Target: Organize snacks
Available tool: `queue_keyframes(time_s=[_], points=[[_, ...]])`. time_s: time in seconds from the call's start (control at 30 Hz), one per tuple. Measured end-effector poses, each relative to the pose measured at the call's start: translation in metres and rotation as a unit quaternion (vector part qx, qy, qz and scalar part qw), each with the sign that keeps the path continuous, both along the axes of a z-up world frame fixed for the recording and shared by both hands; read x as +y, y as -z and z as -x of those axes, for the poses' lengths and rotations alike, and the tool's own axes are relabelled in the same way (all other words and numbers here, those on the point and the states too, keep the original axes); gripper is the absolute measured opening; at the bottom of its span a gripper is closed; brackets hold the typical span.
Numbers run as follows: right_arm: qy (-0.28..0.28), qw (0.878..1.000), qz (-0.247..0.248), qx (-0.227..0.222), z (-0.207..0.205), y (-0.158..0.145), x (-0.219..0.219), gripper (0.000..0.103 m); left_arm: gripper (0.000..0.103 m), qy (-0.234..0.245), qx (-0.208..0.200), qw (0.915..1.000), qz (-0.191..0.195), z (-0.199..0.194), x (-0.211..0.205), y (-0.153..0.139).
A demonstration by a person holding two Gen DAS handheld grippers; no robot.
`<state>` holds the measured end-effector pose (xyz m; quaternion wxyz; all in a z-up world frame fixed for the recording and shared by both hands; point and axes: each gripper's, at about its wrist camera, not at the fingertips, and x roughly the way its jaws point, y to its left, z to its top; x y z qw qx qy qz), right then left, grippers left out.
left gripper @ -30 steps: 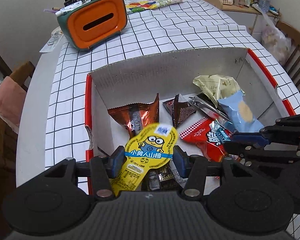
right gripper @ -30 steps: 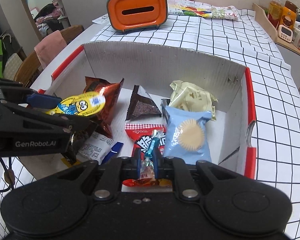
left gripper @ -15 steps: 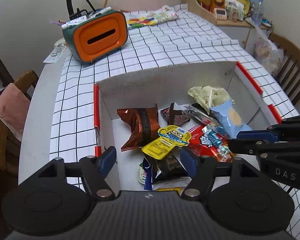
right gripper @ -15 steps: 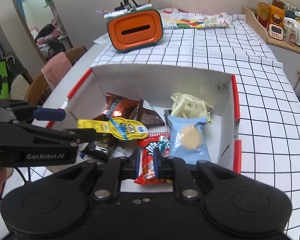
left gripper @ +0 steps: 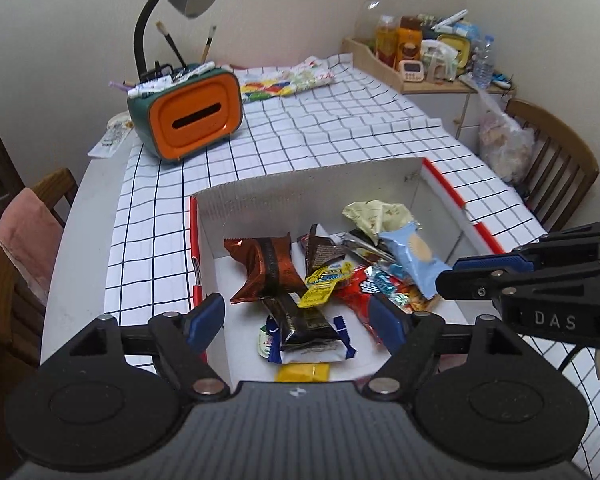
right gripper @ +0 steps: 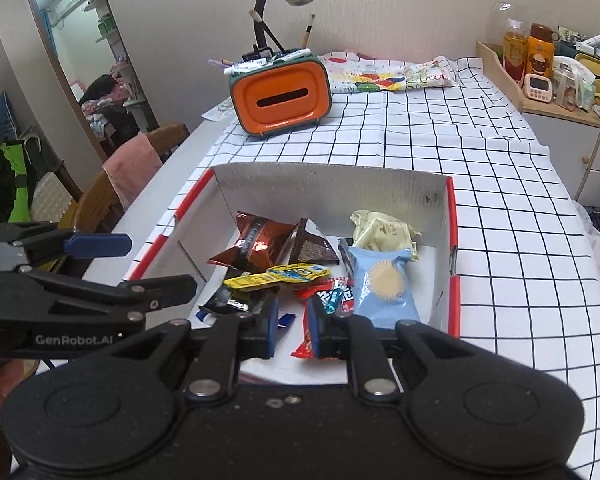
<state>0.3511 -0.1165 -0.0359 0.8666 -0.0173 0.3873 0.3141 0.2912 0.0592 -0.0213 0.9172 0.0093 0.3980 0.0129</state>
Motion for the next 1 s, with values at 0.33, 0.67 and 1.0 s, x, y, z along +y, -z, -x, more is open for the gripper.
queue_keyframes(time_s=[0.33,0.67,1.0], points=[[0.001,0.999,-0.01,-0.038,0.031,-0.019,-0.01,0.02,0.083,0.005,-0.033,0.9994,0.006,0.039,-0.006,-0.02],[0.006,0.996,-0.018,-0.084,0.068,-0.029,-0.018,0.087,0.084,-0.006,-0.062,0.998,-0.004,0.074,-0.002,-0.03],[-0.015,0.995,-0.029,-0.093,0.102,-0.034,-0.018,0.103,0.086,-0.026,-0.074,0.9969,0.005,0.111,0.002,-0.03]])
